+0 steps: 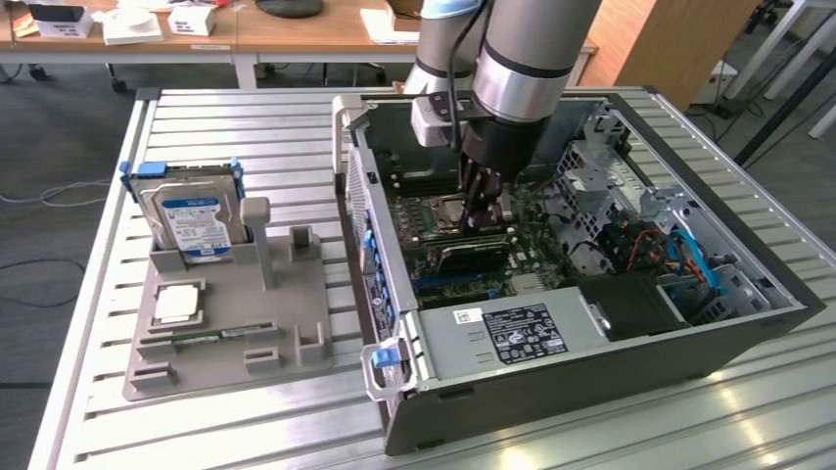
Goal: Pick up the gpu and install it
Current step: 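Press down on the gpu until it lock into place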
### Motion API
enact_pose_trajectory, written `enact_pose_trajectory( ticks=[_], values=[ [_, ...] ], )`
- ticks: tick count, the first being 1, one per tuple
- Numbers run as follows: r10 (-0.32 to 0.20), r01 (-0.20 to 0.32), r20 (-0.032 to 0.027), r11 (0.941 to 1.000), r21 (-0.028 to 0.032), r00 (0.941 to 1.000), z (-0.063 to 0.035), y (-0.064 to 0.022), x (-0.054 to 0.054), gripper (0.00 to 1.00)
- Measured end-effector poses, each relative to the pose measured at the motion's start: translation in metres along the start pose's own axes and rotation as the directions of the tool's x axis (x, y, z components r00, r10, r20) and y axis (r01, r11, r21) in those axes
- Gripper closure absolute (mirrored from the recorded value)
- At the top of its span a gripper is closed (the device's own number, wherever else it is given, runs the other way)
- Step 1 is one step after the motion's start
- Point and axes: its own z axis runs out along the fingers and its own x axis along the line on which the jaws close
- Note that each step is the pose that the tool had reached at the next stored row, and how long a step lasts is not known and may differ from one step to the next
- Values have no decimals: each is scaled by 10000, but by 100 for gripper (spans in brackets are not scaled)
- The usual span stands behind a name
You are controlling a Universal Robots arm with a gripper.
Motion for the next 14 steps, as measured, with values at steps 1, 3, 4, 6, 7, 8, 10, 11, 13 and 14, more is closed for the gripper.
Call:
enact_pose_trajectory(
  ticks=[1,3,4,6,7,8,10,11,13,14],
  values=[
    [1,-1,1,10000,3,10000,1,10,0,89],
    [0,0,3,10000,6,10000,5,14,-1,89],
    [-1,1,2,10000,6,10000,14,14,0,89],
    [-1,1,0,10000,6,10000,40,14,1,89],
    [-1,1,2,10000,7,10000,48,14,1,89],
    [-1,1,0,10000,7,10000,49,15,1,89],
    [0,0,-1,10000,5,10000,49,15,1,89],
    [0,0,4,10000,8,10000,56,15,1,89],
    [-1,1,4,10000,8,10000,74,15,1,89],
    [0,0,3,10000,7,10000,80,15,1,89]
  ],
)
